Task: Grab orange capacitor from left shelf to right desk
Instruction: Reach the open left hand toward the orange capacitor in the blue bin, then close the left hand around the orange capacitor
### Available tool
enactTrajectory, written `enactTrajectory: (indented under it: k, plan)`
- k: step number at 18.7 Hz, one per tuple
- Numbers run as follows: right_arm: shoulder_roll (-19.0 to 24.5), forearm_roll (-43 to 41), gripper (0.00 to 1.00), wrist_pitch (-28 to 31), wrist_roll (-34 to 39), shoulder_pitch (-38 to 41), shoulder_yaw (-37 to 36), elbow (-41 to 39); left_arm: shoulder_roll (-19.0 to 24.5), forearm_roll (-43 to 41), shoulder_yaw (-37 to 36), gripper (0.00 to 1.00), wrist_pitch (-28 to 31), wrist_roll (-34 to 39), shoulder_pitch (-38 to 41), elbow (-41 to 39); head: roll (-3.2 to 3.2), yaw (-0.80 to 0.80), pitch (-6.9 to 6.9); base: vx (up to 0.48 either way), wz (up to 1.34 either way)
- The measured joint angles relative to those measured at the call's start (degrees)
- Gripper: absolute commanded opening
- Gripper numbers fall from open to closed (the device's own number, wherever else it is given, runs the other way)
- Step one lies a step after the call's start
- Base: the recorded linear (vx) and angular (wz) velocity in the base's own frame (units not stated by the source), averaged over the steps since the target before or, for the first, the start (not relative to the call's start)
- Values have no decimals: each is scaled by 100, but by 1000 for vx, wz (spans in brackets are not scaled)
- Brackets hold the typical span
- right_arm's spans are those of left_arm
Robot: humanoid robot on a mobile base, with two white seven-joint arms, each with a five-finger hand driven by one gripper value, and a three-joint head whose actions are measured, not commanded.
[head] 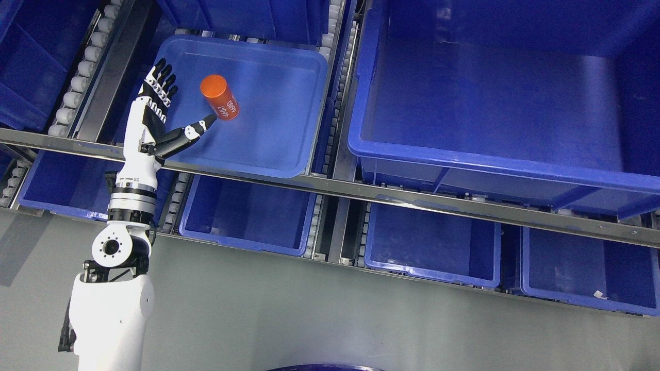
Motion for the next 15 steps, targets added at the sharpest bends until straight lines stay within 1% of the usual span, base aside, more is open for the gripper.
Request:
enactTrajectory:
  k: [10, 14, 15]
  plan:
    - [0, 0, 100, -18, 0, 0, 0, 0, 116, -382, -201, 94, 14, -147, -737, 813, 0, 0, 0, 0, 0]
    - [0, 0, 100, -5, 0, 0, 0, 0, 89, -419, -362, 93, 14, -193, -882, 1046, 0, 0, 0, 0, 0]
    - [0, 0, 100, -1, 0, 0, 0, 0, 81, -425, -392, 91, 13, -199, -904, 1091, 0, 0, 0, 0, 0]
